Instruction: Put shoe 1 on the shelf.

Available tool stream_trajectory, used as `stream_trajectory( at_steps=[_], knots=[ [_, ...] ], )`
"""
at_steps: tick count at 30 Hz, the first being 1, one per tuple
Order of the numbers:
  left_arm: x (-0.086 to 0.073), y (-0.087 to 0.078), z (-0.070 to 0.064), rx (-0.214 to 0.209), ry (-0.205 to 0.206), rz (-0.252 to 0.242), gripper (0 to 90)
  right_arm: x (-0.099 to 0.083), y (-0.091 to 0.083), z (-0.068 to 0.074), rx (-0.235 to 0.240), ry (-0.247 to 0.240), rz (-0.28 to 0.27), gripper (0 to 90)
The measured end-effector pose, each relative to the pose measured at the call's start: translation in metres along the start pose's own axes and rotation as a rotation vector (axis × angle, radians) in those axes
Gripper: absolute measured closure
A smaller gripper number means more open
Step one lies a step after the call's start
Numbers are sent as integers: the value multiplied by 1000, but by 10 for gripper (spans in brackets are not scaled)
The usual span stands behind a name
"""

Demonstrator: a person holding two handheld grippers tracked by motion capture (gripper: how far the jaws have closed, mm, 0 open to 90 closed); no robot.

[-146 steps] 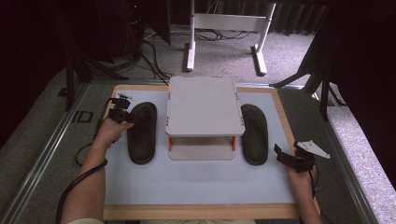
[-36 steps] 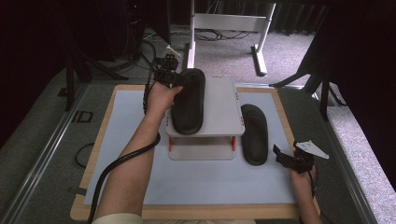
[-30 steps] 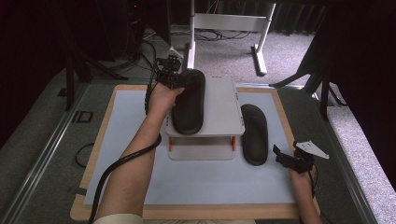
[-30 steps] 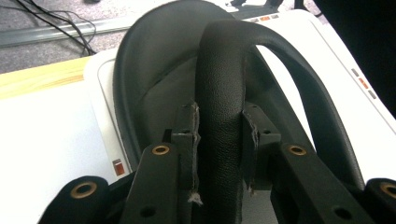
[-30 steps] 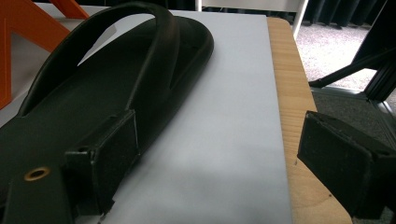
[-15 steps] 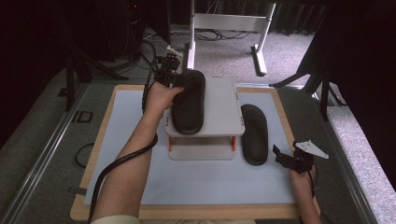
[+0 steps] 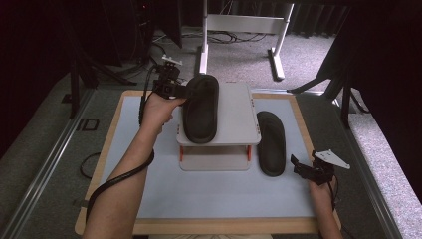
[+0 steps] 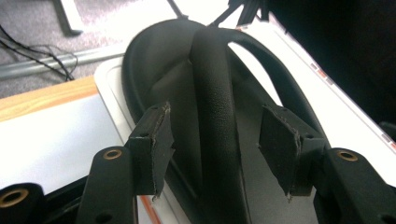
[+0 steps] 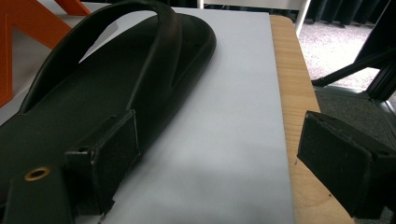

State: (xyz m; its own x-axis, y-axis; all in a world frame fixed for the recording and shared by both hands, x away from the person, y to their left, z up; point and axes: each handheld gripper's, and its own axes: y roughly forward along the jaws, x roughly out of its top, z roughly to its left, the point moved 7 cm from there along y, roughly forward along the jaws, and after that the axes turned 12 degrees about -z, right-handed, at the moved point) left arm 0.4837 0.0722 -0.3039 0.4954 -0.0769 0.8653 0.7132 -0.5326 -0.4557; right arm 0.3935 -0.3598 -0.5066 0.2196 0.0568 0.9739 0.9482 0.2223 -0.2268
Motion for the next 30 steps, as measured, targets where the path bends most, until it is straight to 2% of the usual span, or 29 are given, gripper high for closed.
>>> stream_trajectory(
  at_steps=[2,4,6,11,14,16,19,25,30],
  knots=[
    [-2,-4,1,5,20,3,436,0,0,0,1,0,1,117],
    [-3,-9,3,-8,3,-12,435,0,0,0,1,-2,1,117],
    [-6,-14,7,4,14,-17,435,0,0,0,1,-2,2,117],
    [-10,-24,13,-10,-1,-38,434,0,0,0,1,-3,2,117],
    [-15,-31,19,7,16,-48,432,0,0,0,0,-4,3,116],
    [-19,-34,21,-6,1,-52,433,0,0,0,1,-4,2,116],
    [-28,-40,29,27,36,-51,433,0,1,1,1,-4,5,117],
    [-38,-51,42,29,11,-77,433,0,1,1,0,-3,7,116],
    [-53,-59,56,40,-6,-94,415,-1,1,1,0,-3,10,117]
  ],
)
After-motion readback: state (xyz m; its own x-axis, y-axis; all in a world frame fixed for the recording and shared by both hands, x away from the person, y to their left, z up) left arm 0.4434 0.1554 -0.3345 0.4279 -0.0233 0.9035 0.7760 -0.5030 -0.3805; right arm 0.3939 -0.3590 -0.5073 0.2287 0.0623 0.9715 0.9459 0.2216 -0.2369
